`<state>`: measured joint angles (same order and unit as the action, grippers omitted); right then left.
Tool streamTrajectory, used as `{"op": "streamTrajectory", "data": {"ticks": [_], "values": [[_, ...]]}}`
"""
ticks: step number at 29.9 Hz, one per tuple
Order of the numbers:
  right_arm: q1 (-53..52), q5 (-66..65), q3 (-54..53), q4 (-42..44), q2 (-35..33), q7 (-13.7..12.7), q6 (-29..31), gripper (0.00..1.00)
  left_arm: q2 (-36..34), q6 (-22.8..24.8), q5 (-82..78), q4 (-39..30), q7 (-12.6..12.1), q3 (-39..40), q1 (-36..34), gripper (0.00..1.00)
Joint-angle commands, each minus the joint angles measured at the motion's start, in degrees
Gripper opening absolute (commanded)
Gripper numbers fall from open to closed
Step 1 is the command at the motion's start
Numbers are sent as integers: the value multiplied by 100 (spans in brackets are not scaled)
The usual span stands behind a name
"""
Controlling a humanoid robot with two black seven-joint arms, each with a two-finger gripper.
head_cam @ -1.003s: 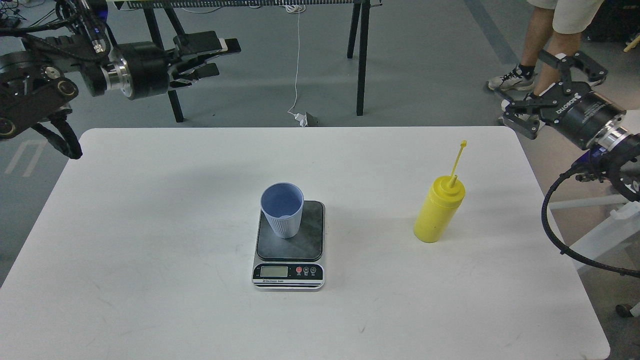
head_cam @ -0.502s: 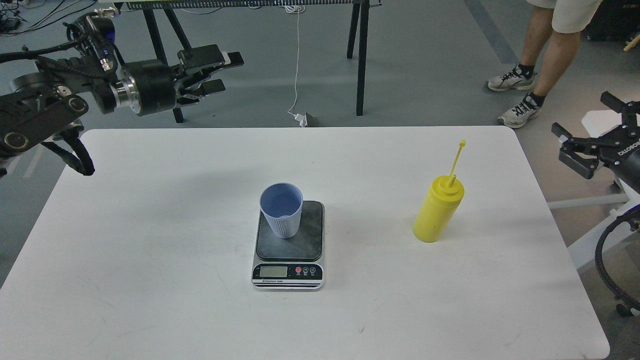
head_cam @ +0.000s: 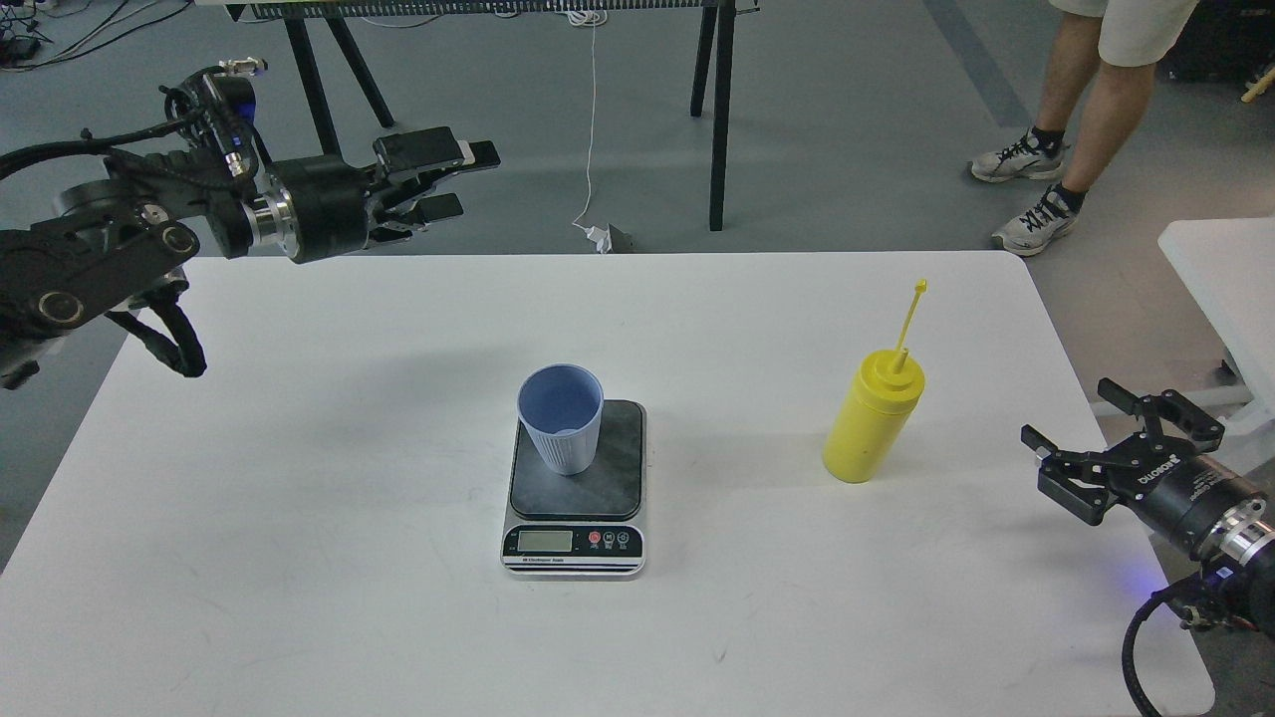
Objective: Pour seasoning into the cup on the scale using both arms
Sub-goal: 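Move the right gripper low toward the yellow bottle's base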
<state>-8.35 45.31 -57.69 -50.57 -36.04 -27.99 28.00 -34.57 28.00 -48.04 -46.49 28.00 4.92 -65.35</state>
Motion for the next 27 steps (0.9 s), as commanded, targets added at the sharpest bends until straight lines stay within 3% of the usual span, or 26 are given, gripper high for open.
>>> {"op": "streamTrajectory", "data": {"ticks": [1, 12, 27], "values": [[9, -242, 12, 29, 334, -1, 0, 98, -32, 0, -3, 0, 0, -9, 48, 99], [-61, -717, 30, 117, 923, -1, 0, 98, -76, 0, -3, 0, 0, -9, 92, 99], [-527, -1218, 74, 925, 1547, -1, 0, 99, -94, 0, -3, 0, 0, -9, 163, 99]]}}
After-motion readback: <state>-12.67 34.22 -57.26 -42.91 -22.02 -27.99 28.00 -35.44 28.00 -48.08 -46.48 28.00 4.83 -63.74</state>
